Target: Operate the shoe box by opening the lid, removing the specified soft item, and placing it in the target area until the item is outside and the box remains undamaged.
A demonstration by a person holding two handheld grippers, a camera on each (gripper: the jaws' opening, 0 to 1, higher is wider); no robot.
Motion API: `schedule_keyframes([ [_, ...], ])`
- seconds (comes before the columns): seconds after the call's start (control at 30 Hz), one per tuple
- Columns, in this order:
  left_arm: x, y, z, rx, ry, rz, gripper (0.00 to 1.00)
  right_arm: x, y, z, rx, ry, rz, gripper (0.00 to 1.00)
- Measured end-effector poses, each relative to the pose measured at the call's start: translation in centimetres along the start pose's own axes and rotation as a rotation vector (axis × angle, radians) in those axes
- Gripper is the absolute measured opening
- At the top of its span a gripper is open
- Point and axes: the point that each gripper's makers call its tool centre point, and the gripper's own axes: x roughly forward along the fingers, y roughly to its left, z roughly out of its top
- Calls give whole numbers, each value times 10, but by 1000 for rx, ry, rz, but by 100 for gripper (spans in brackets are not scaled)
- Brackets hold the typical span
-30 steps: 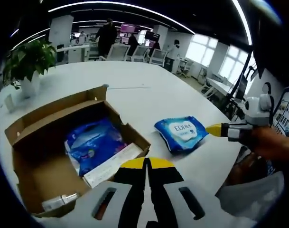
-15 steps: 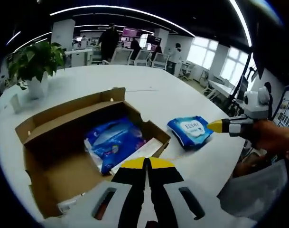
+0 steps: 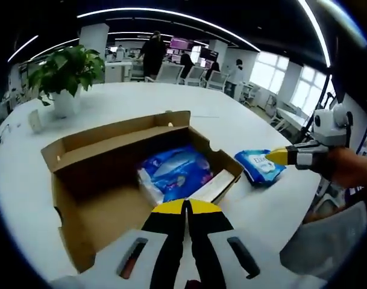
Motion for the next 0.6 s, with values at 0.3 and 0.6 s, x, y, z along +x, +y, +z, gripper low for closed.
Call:
schedule_keyframes([
  [0.3, -5, 15, -6, -25, -4, 26, 0, 10, 16, 10, -44, 11, 29, 0],
  [0.6, -7, 21, -7, -42, -9, 30, 0, 21, 32, 14, -63, 23, 58, 0],
])
